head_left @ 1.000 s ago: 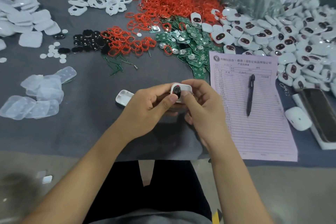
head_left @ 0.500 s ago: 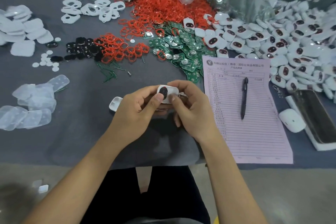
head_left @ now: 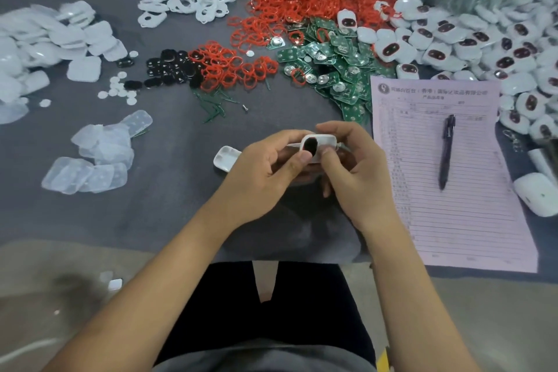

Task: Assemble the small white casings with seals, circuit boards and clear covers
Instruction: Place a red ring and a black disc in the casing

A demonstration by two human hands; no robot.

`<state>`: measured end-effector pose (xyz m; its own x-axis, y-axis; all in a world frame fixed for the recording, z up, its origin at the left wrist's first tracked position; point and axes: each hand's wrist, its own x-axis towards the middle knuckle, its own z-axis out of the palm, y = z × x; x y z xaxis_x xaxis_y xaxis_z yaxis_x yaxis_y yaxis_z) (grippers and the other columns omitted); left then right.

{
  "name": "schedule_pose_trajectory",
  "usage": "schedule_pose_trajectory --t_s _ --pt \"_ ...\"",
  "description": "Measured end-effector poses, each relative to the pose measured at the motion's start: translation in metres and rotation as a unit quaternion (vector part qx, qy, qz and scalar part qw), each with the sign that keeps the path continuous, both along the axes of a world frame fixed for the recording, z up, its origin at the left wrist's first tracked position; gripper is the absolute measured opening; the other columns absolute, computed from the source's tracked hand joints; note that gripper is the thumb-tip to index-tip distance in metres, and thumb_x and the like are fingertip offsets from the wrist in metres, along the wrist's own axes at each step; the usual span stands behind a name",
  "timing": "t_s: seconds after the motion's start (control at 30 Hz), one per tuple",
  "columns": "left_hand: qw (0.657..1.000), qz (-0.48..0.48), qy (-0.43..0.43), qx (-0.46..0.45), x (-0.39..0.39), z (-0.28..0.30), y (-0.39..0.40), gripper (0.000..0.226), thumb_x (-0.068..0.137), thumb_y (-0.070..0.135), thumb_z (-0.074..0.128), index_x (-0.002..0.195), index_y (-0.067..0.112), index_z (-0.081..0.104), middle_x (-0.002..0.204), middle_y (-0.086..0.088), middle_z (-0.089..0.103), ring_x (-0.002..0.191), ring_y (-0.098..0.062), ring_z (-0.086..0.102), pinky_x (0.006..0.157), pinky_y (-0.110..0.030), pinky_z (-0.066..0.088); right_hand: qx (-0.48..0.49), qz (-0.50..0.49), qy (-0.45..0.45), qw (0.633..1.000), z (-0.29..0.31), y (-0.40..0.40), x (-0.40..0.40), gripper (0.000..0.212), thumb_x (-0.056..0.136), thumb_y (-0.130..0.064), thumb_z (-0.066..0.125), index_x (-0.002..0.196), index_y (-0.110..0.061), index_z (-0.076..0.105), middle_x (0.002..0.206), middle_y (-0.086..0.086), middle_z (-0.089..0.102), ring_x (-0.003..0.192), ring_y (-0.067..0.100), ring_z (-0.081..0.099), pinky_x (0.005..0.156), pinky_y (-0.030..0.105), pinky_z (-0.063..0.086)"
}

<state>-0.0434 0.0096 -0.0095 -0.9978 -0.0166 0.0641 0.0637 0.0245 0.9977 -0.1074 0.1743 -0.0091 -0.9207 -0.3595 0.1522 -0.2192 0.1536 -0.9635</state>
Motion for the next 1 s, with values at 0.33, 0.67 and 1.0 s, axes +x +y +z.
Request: schedule_pose_trajectory --t_s 0.33,0.67,1.0 --pt "0.985 0.082 -0.032 0.151 -0.009 0.000 -0.003 0.026 0.111 0.014 0.047 0.131 0.009 0.061 0.122 -0.002 0.076 0.112 -0.023 0.074 0.082 -0.020 0.058 0.067 -0.320 0.194 0.925 0.001 -0.001 0.002 0.018 0.098 -0.021 0.053 0.105 -0.015 0.069 0.093 -0.007 0.063 0.086 0.021 0.051 0.076 0.023 0.038" --pt "0.982 0.098 -0.050 0.153 -0.010 0.002 -0.003 0.029 0.111 0.011 0.046 0.134 0.005 0.061 0.123 -0.008 0.075 0.110 -0.025 0.075 0.084 -0.023 0.059 0.161 -0.181 0.250 0.937 -0.001 -0.011 0.006 0.028 0.101 -0.028 0.059 0.116 -0.009 0.071 0.104 0.004 0.062 0.101 0.024 0.054 0.090 0.028 0.042" --pt "0.996 0.032 -0.040 0.079 -0.006 0.004 -0.002 0.031 0.108 0.005 0.051 0.136 0.005 0.062 0.120 -0.005 0.076 0.113 -0.020 0.073 0.091 -0.026 0.059 0.095 -0.067 0.131 0.985 -0.004 -0.006 0.000 0.028 0.097 -0.029 0.067 0.123 -0.019 0.068 0.102 -0.012 0.067 0.093 0.009 0.063 0.081 0.022 0.047"
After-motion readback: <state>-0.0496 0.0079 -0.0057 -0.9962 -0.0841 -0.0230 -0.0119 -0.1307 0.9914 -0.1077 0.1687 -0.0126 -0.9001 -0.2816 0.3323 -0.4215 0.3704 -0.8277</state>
